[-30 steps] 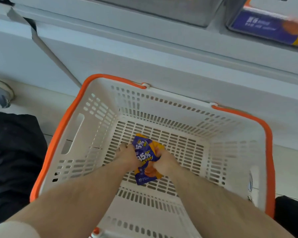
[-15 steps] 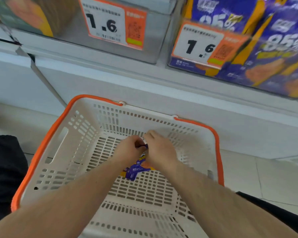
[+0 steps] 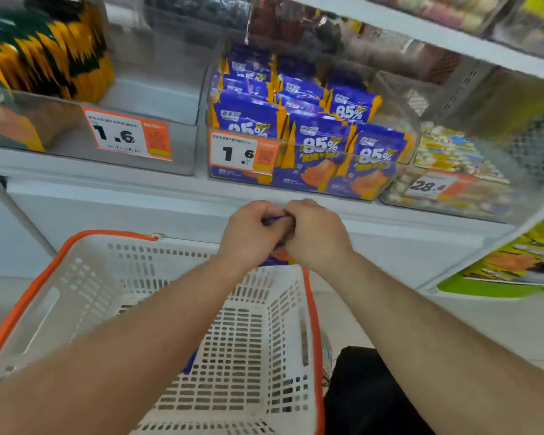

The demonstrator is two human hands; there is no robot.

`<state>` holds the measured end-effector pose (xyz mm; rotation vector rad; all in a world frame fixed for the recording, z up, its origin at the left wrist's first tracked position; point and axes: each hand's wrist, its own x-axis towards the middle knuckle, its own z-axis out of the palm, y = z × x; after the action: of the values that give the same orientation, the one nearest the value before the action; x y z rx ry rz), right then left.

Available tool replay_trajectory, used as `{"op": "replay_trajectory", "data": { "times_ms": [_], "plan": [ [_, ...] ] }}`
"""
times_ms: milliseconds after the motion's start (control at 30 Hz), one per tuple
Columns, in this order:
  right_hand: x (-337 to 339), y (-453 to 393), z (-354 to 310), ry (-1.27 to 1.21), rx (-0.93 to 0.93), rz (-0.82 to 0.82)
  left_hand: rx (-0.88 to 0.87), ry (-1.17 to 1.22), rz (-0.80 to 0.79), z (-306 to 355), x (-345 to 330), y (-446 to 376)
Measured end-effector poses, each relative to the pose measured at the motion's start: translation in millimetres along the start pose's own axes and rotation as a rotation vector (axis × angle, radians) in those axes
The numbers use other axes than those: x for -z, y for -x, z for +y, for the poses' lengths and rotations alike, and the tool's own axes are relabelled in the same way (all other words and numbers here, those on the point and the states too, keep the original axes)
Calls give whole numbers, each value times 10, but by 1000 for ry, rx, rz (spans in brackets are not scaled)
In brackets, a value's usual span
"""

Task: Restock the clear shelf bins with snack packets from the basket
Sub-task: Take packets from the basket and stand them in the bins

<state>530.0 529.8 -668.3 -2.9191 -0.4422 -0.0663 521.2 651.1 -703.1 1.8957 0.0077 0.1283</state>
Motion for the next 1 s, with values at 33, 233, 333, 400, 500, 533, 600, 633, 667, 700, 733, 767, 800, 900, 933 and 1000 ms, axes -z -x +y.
{"op": "replay_trajectory", "data": {
  "times_ms": [33,233,333,400,500,533,600,633,667,700,733,767,800,900,933,1000],
  "plan": [
    [114,13,79,6,-4,77,-37,13,-2,118,-37,-39],
    [899,-9,526,79,-40,613,-147,168,75,598,-183,-205],
    [1227,-47,659,121,-44,808,-164,156,89,666,-214,-274],
    [1325,-89,730,161,-64,827,-180,123,72,681,-236,-286],
    [1336,-183,819,218,-70,800,-181,113,56,667,-252,-292],
    [1329,-214,836,233,-75,776,-171,110,54,666,-249,-291],
    [1309,-281,865,275,-109,695,-154,109,50,642,-244,-281],
    [1290,-312,879,308,-126,636,-150,118,41,623,-243,-272],
    [1257,-337,886,336,-136,572,-145,123,28,604,-245,-256],
    [1212,-360,898,345,-139,513,-140,116,20,571,-248,-248],
    [1168,-377,901,333,-144,469,-135,106,13,549,-246,-234],
    [1124,-397,905,311,-151,438,-124,90,7,518,-243,-232],
    [1080,-414,902,297,-161,413,-104,74,-3,492,-237,-226],
    [965,-444,883,301,-198,324,-37,36,-35,408,-242,-203],
    [946,-449,877,300,-206,303,-26,34,-45,390,-249,-192],
    [941,-460,869,301,-207,271,-10,31,-68,365,-251,-168]
  ]
}}
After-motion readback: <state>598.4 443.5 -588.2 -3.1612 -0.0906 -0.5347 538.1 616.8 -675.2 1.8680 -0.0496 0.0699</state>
